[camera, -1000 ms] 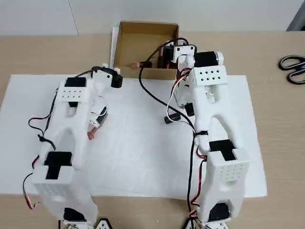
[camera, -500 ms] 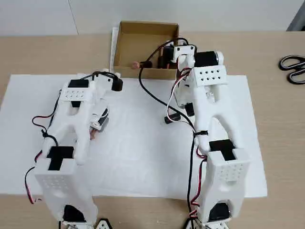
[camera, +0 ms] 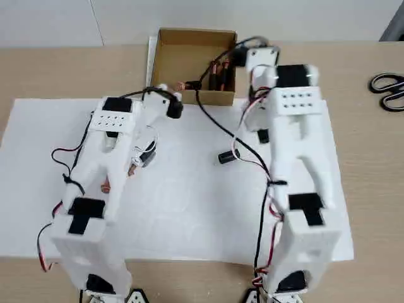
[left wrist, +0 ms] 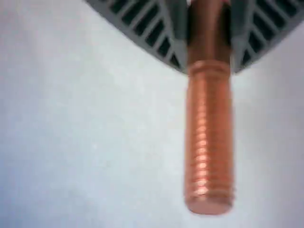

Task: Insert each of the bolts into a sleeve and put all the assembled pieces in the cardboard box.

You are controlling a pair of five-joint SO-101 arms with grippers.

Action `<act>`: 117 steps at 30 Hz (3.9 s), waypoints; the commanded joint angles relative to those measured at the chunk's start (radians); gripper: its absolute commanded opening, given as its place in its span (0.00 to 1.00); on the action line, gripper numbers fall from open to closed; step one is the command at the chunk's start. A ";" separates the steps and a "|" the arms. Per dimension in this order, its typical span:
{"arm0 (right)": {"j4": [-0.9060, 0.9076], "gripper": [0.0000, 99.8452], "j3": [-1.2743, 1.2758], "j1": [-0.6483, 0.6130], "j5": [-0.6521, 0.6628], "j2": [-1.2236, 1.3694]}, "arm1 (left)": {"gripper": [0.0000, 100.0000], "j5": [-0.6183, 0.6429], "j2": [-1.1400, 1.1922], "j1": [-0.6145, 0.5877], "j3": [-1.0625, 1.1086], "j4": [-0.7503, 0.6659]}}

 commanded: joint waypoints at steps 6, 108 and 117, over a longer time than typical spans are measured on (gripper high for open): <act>0.013 0.06 -0.052 0.114 0.017 -0.302 | 0.01 -0.351 -0.098 0.023 -0.050 0.005; 0.022 0.05 0.037 0.156 0.017 -0.725 | 0.00 1.812 0.448 0.069 -0.417 -0.015; 0.021 0.05 0.037 0.156 0.011 -0.720 | 0.01 1.485 0.448 0.104 -0.766 0.256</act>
